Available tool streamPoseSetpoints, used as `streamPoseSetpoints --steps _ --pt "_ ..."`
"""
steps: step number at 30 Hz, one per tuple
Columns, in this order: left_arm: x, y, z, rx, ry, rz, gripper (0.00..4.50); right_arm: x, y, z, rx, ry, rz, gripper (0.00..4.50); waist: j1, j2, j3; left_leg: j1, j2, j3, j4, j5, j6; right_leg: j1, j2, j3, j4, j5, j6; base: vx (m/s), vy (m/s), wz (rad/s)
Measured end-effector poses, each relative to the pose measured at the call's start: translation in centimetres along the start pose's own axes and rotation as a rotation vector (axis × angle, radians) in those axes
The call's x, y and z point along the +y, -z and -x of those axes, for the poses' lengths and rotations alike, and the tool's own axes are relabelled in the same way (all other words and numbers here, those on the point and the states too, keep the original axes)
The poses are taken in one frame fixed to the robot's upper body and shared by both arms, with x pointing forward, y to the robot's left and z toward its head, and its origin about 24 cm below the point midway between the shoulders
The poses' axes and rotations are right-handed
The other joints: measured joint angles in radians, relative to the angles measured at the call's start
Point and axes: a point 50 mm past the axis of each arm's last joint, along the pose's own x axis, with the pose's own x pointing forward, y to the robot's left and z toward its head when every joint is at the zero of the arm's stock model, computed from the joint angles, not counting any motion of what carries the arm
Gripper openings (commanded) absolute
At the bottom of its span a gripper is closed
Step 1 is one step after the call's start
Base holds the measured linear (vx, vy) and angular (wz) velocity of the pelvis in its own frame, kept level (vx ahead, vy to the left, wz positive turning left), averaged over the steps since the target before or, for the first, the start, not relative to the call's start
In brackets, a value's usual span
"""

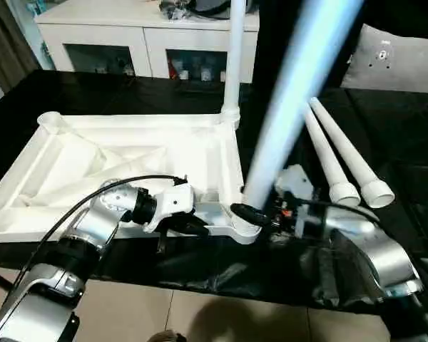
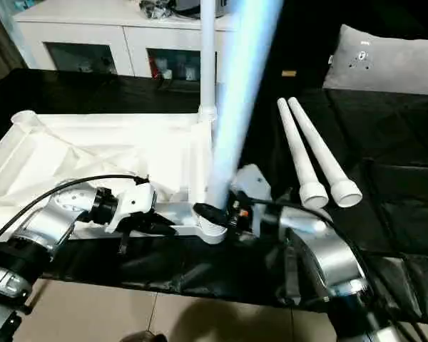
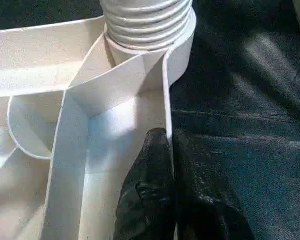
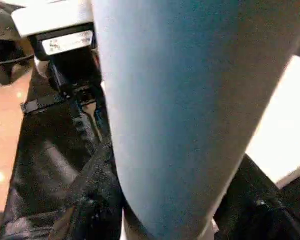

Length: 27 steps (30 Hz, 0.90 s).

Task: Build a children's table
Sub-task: Insert table leg to table base, then rotate leg to tighten

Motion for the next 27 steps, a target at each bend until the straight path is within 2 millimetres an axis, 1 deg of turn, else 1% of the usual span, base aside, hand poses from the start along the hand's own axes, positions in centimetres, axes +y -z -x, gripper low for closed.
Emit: streamPoseSetpoints --steps 2,3,4,6,8,9,11,18,21,23,25,26,27 --pt "0.3 -0.2 -0.2 0.008 0.021 -0.004 0.00 -0.2 0.0 0.0 0.007 -0.014 -0.002 1.88 0.000 0.000 0.001 0.001 0.000 0.000 -0.001 0.000 0.000 0.000 0.000 0.000 0.000 0.000 0.000 0.000 0.000 0.00" --pt "0.5 -0.2 -0.2 0.012 0.025 -0.004 0.00 -0.3 0.0 0.0 0.008 -0.017 -0.003 1.88 0.000 -0.001 0.003 0.004 0.000 0.000 -0.001 0.000 0.000 0.000 0.000 0.000 0.000 0.000 0.000 0.000 0.000 0.00" --pt "0.6 -0.3 -0.2 0.019 0.030 -0.005 0.00 -0.4 -0.1 -0.1 0.010 -0.020 -0.005 1.88 0.001 0.000 0.006 0.008 0.000 0.000 -0.001 0.000 0.000 0.000 0.000 0.000 0.000 0.000 0.000 0.000 0.000 0.00" --pt "1.2 -0.5 -0.2 0.038 0.036 -0.022 0.00 -0.7 -0.2 -0.1 0.018 -0.023 -0.010 1.88 0.002 -0.003 0.014 0.013 -0.001 0.000 -0.004 0.000 0.000 0.004 0.000 0.000 -0.002 -0.001 0.001 0.000 0.000 0.00" --pt "1.7 -0.7 -0.3 0.051 0.039 -0.030 0.00 -0.8 -0.2 -0.1 0.023 -0.020 -0.015 1.88 0.004 0.001 0.017 0.016 -0.001 -0.001 -0.009 0.000 0.000 0.008 0.000 -0.002 -0.010 -0.001 0.001 0.000 0.000 0.00" --pt "1.9 -0.7 -0.4 0.061 0.042 -0.037 0.00 -0.8 -0.2 -0.2 0.025 -0.016 -0.016 1.88 0.005 0.005 0.017 0.017 -0.002 -0.001 -0.016 0.000 0.000 0.010 0.000 -0.002 -0.018 -0.001 0.001 0.000 0.000 0.00" --pt "2.1 -0.8 -0.3 0.073 0.044 -0.045 0.00 -0.8 -0.3 -0.2 0.023 -0.011 -0.016 1.88 0.005 0.007 0.018 0.017 -0.002 -0.001 -0.021 0.000 0.000 0.010 0.000 -0.002 -0.026 -0.001 0.001 0.000 0.000 0.00" --pt "2.5 -0.4 0.4 0.105 0.033 -0.048 0.00 -0.7 -0.2 -1.0 0.005 0.024 -0.033 1.88 0.002 0.008 0.017 0.020 -0.003 0.000 -0.021 0.000 0.000 0.010 0.000 -0.001 -0.030 0.000 -0.001 0.000 0.000 0.00" --pt "2.4 0.0 1.0 0.114 0.011 -0.035 0.00 -0.6 -0.2 -1.9 -0.014 0.064 -0.051 1.88 -0.008 0.008 0.017 0.023 -0.003 -0.001 -0.022 0.000 0.000 0.008 0.000 -0.002 -0.031 0.000 0.000 0.000 0.000 0.00" --pt "2.1 0.6 1.4 0.103 -0.036 0.002 0.00 -0.5 -0.2 -2.7 -0.027 0.109 -0.064 1.88 -0.021 0.008 0.018 0.024 -0.003 -0.003 -0.022 0.000 0.000 0.007 0.000 -0.004 -0.032 -0.001 0.000 0.000 0.000 0.00" --pt "1.8 1.0 1.7 0.092 -0.083 0.044 0.00 -0.5 -0.3 -3.3 -0.033 0.140 -0.073 1.88 -0.028 0.010 0.021 0.027 -0.003 -0.004 -0.022 0.000 -0.001 0.007 -0.001 -0.006 -0.034 -0.002 0.000 0.000 0.000 0.00" --pt "1.2 1.4 1.9 0.073 -0.145 0.097 0.00 -0.5 -0.5 -4.0 -0.037 0.163 -0.081 1.88 -0.039 0.014 0.023 0.029 -0.004 -0.006 -0.022 -0.003 -0.004 0.007 -0.005 -0.012 -0.036 -0.005 -0.002 -0.038 0.032 -0.20" --pt "0.8 1.6 1.9 0.062 -0.178 0.131 0.00 -0.6 -0.5 -4.2 -0.038 0.183 -0.081 1.88 -0.048 0.017 0.025 0.029 -0.006 -0.011 -0.022 -0.004 -0.005 0.008 -0.013 -0.025 -0.039 -0.006 -0.002 -0.038 0.032 -0.20"
